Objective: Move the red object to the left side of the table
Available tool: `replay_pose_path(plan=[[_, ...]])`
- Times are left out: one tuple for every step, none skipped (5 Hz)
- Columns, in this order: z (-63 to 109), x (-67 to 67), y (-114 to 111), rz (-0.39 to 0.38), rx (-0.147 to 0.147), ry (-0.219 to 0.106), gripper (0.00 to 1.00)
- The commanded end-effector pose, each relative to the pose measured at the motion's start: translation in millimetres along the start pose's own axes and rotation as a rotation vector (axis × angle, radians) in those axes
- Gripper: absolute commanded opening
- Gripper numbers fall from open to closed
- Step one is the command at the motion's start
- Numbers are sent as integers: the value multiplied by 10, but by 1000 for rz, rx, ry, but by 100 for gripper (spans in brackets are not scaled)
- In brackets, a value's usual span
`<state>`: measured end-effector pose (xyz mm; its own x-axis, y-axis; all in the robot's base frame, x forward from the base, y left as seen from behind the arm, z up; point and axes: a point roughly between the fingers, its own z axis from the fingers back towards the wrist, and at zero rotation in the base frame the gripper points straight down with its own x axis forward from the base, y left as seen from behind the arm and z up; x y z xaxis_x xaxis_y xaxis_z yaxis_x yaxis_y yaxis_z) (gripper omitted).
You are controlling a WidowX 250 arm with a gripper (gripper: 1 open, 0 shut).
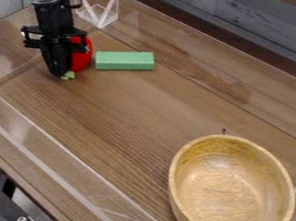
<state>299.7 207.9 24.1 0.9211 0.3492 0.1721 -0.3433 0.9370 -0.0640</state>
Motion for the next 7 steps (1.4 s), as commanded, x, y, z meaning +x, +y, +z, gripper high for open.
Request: replay_pose_path(plan=[[131,105,-10,-15,14,-35,0],[138,114,-14,-15,14,-31,0],[143,123,-18,-16,15,-28,0],[147,134,-20,-16,16,-24,0],[147,146,-21,-17,17,-21,0],[149,159,-23,-17,17,-18,0],[146,171,-24,-18,18,-15,0]])
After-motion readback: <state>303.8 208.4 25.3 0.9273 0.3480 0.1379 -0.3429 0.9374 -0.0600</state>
